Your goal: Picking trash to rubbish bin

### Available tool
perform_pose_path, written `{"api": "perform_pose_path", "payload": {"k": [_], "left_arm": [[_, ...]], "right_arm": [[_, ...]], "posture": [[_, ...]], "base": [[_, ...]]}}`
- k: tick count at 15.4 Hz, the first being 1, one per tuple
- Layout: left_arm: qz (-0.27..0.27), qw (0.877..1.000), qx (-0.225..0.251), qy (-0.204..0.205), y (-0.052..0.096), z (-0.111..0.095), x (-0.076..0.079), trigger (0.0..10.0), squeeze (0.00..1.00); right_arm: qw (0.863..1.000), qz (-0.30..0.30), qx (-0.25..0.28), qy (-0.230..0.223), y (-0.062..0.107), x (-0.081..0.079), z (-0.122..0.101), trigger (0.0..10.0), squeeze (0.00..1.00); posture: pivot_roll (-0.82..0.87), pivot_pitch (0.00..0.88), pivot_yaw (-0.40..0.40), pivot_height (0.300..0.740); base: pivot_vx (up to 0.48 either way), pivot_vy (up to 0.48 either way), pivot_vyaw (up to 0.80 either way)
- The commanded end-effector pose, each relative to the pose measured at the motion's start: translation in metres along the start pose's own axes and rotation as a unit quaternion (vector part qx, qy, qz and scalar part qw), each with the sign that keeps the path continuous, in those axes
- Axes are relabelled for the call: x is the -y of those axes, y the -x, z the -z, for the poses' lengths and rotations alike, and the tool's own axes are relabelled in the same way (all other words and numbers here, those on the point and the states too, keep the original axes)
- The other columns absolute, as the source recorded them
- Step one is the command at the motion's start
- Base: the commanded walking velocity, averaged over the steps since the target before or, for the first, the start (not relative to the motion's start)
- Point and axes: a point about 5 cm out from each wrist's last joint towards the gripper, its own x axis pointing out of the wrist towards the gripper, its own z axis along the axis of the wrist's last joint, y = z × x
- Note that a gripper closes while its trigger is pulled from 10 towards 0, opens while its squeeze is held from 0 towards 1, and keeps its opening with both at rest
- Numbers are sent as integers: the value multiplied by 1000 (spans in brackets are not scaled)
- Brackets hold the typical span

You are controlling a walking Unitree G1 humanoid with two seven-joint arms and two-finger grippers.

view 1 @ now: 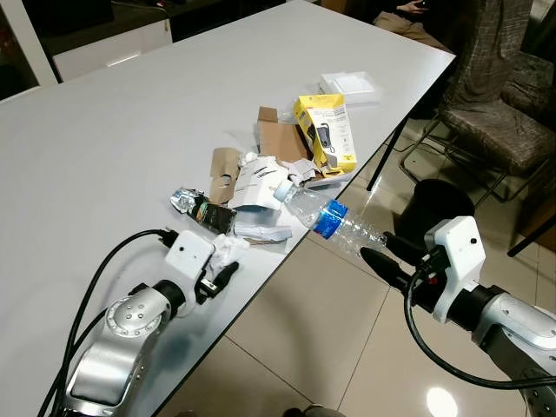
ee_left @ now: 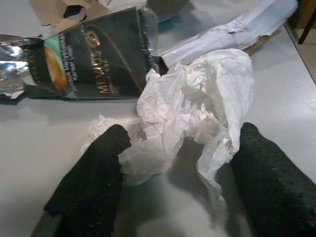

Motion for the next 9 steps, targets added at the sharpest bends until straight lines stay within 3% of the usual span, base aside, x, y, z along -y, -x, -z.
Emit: {"api": "perform_pose_path", "payload": {"k": [1, 9], "left_arm": [[-6, 1000, 10, 10, 2, -2, -1, 0, 0], [-21, 998, 38, 44, 6, -6, -3, 0, 0]], "right_arm": [[1000, 10, 10, 3, 0, 4, -3, 10000, 0], [1000, 5, 20, -5, -9, 4, -2, 10000, 0]], "posture": [[-43, 93, -92, 740], [-19, 77, -105, 740]], "base": [[0, 0, 0], [0, 0, 0]]}}
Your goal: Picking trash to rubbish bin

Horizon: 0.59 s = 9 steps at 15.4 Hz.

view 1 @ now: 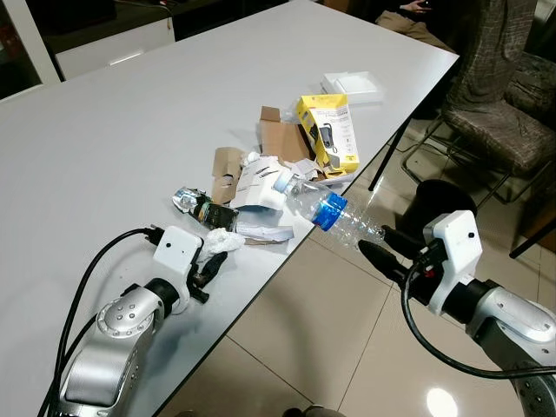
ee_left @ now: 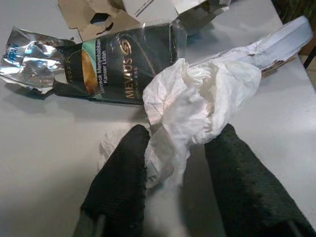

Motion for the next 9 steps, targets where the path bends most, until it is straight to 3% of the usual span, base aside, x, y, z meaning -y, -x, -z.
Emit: {"api": "perform_pose_path", "payload": {"k": [1, 9], "left_arm": [[-1, 1000, 15, 7, 2, -4, 1, 0, 0], [-23, 999, 36, 33, 3, -7, 0, 0, 0]], "right_arm": [[1000, 2, 4, 4, -3, 2, -1, 10000, 0], [1000, 6, 12, 3, -6, 2, 0, 10000, 0]], "posture": [[-18, 77, -106, 740], [-7, 61, -114, 740]], "base": [[0, 0, 0], [0, 0, 0]]}}
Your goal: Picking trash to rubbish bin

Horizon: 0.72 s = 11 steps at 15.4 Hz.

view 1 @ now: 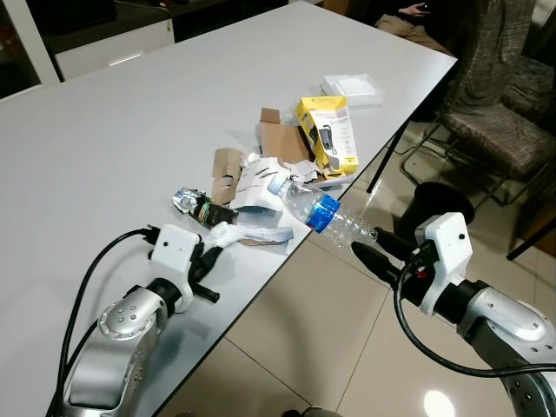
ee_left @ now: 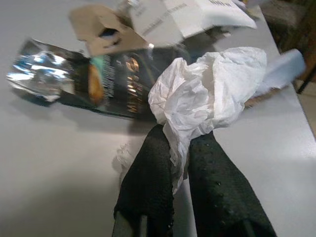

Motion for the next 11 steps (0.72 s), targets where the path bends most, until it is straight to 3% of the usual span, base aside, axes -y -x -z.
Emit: {"api": "perform_pose_path", "payload": {"k": [1, 8, 9, 10, 11], "left_arm": [[-8, 1000, 15, 1, 3, -5, 0, 0, 0], [-101, 991, 81, 35, 15, -35, -16, 0, 0], [-123, 989, 77, 36, 15, -40, -18, 8000, 0], [-144, 986, 60, 64, 12, -41, -20, 10000, 0], [-147, 986, 54, 58, 10, -41, -20, 10000, 0]], "right_arm": [[1000, 18, 8, 8, 0, 6, -3, 10000, 0], [995, 66, 72, -12, -14, 12, -19, 10000, 0], [992, 89, 83, -18, -16, 15, -22, 10000, 0], [985, 144, 92, -15, -17, 21, -20, 10000, 0], [981, 171, 89, -8, -16, 24, -18, 10000, 0]], "posture": [[-7, 61, -114, 740], [35, 43, -113, 740], [33, 43, -102, 740], [18, 45, -76, 740], [14, 45, -61, 740]], "base": [[0, 0, 0], [0, 0, 0], [0, 0, 0], [0, 0, 0], [0, 0, 0]]}}
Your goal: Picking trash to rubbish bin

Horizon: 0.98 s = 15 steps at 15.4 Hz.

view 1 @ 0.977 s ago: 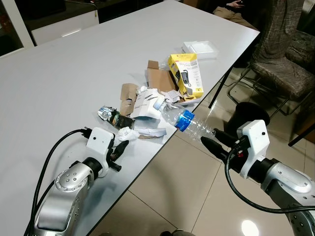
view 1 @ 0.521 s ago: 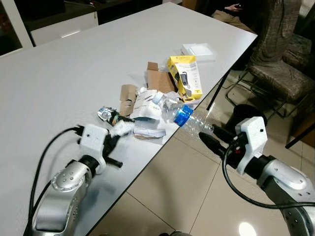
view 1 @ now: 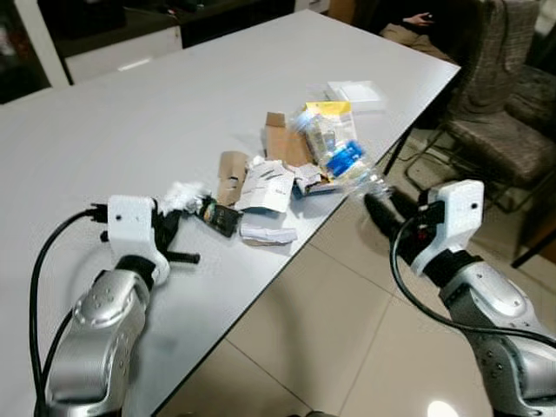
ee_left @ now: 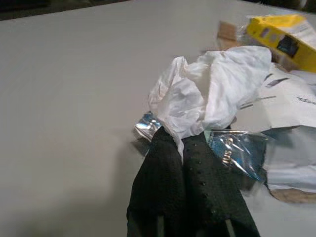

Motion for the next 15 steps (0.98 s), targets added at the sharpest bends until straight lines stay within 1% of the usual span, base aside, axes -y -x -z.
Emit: {"api": "perform_pose_path", "payload": {"k": [1, 2, 3, 4, 5, 7, 9, 12, 13, 14, 15], "left_arm": [[-1, 1000, -6, -11, -1, -1, 3, 10000, 0], [13, 999, 3, -32, -1, -4, 6, 10000, 0], [33, 998, 20, -47, 0, -8, 15, 10000, 0], [38, 998, 24, -51, 1, -9, 17, 10000, 0], [39, 997, 24, -63, 3, -7, 20, 10000, 0], [33, 996, 19, -80, 4, -5, 20, 10000, 0], [41, 996, 17, -83, 6, -5, 25, 10000, 0], [46, 995, 15, -88, 9, -3, 27, 10000, 0], [46, 995, 13, -90, 11, -2, 28, 10000, 0], [46, 995, 11, -90, 12, -1, 29, 10000, 0], [49, 995, 11, -90, 12, -2, 29, 10000, 0]], "right_arm": [[999, 43, 0, 14, 3, 11, 1, 10000, 0], [998, 59, -3, 13, 5, 11, 2, 10000, 0], [997, 76, -20, 16, 9, 4, 14, 10000, 0], [996, 79, -28, 21, 10, 0, 18, 10000, 0], [996, 79, -39, 24, 10, -8, 25, 10000, 0], [996, 84, -40, 18, 11, -14, 28, 10000, 0], [995, 89, -40, 8, 12, -16, 27, 10000, 0], [994, 98, -38, 10, 13, -17, 27, 10000, 0], [993, 111, -44, 11, 13, -15, 29, 10000, 0], [993, 110, -43, -4, 13, -15, 29, 10000, 0], [993, 113, -38, -6, 12, -15, 28, 10000, 0]], "posture": [[14, 46, -57, 740], [13, 50, -47, 740], [16, 54, -39, 740], [16, 56, -39, 740], [18, 64, -38, 740], [9, 69, -34, 740], [11, 76, -38, 740], [13, 80, -40, 740], [9, 82, -37, 740], [7, 84, -37, 740], [1, 87, -34, 740]], "base": [[0, 0, 0], [0, 0, 0], [0, 0, 0], [0, 0, 0], [0, 0, 0], [0, 0, 0], [0, -442, 0], [0, -480, 0], [0, -480, 0], [0, -480, 0], [0, -480, 0]]}}
